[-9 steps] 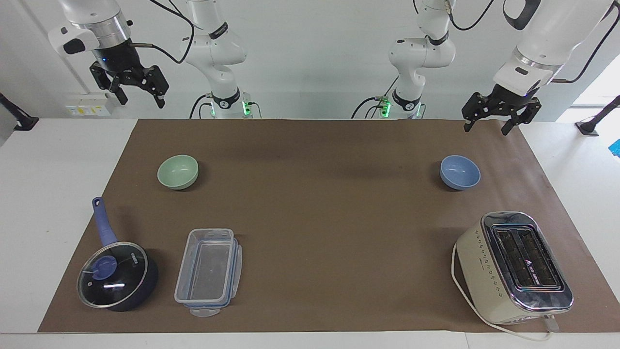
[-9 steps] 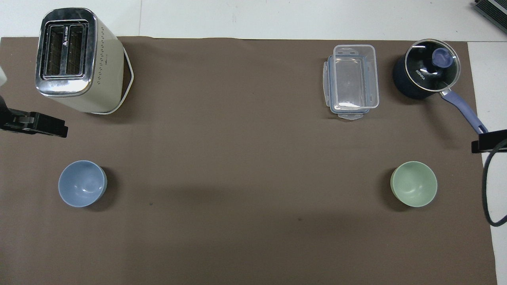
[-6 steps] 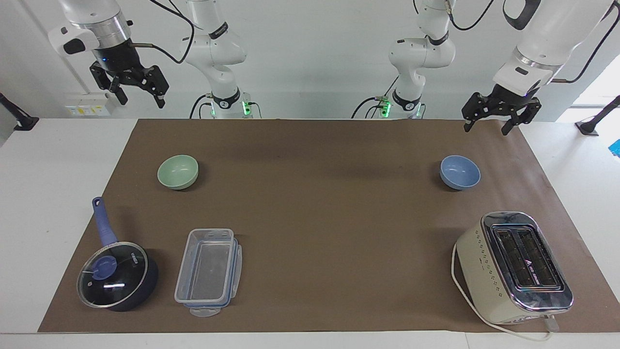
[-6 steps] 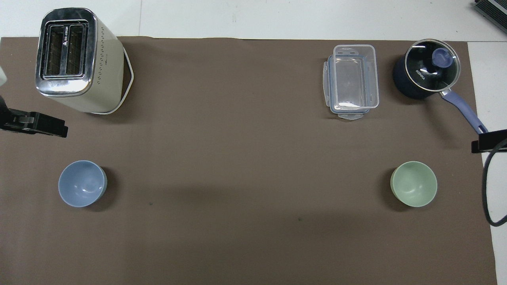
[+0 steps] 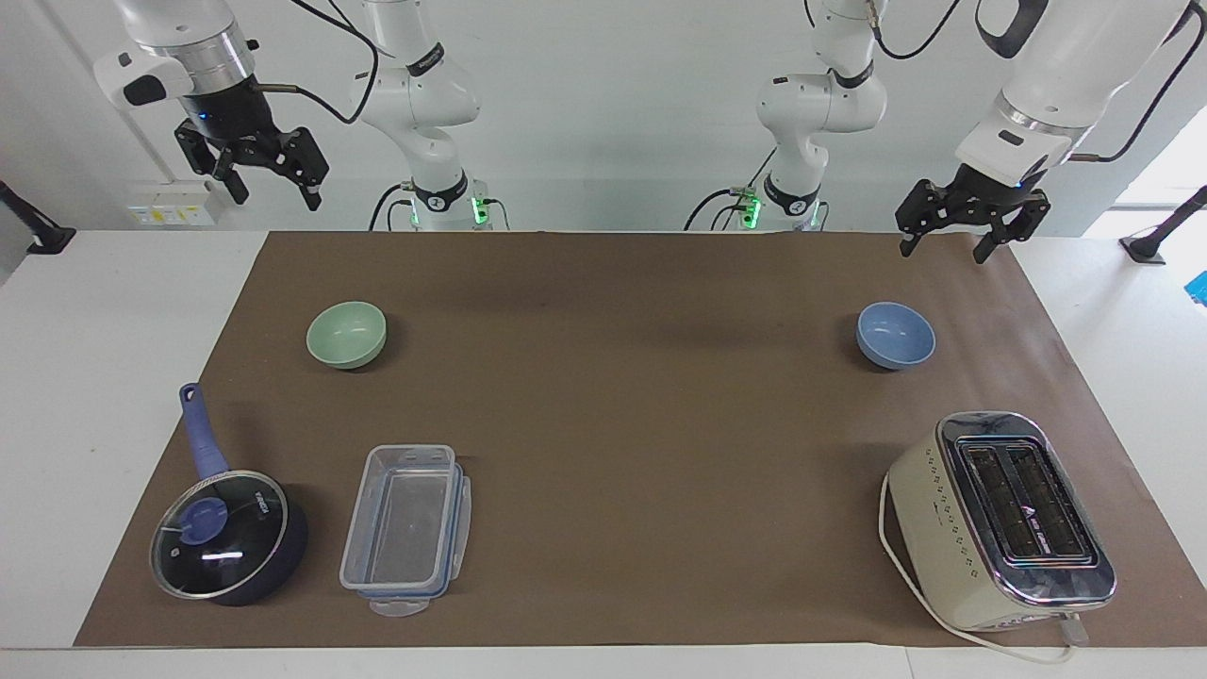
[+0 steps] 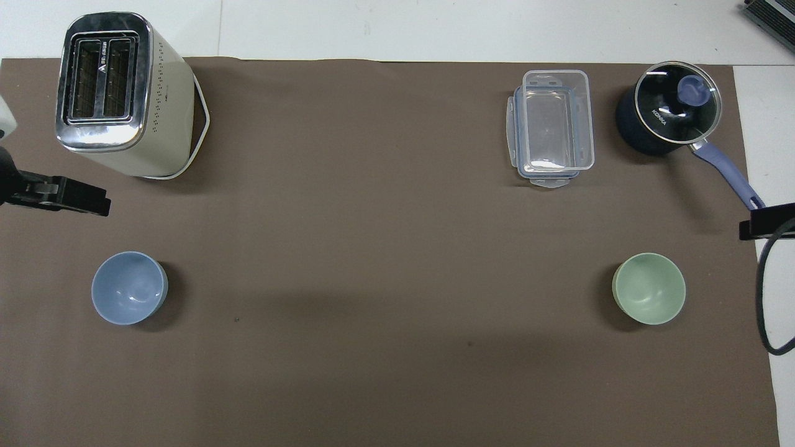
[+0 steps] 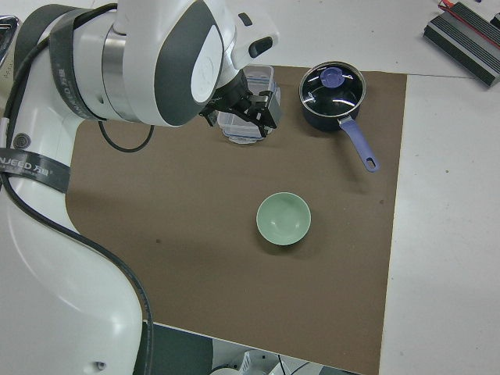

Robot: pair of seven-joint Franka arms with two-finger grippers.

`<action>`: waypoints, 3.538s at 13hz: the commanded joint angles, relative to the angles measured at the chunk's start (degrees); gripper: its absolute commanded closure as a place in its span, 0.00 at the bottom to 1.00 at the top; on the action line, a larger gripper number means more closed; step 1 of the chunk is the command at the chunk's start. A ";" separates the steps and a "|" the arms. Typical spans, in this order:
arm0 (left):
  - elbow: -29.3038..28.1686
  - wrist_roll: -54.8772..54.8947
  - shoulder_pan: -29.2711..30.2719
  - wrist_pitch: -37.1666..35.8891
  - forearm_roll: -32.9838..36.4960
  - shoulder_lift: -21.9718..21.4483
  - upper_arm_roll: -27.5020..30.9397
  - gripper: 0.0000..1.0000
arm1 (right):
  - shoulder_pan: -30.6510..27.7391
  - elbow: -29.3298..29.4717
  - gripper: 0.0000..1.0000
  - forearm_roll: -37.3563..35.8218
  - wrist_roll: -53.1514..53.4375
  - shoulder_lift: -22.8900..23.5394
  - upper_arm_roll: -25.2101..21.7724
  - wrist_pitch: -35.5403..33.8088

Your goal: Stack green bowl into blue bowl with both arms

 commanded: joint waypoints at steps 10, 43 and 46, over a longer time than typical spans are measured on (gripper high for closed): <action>0.75 -0.76 -0.70 -0.78 1.12 0.05 0.23 0.00 | -0.65 -0.55 0.00 -0.23 0.08 -0.35 0.28 0.84; -19.96 7.58 9.66 16.85 0.59 -4.34 0.58 0.00 | -0.57 -0.38 0.00 -0.66 -0.79 -0.35 0.11 0.66; -27.45 13.38 13.44 23.64 0.15 -5.40 0.58 0.00 | -0.21 -3.62 0.00 -0.49 -1.32 -1.49 0.11 1.37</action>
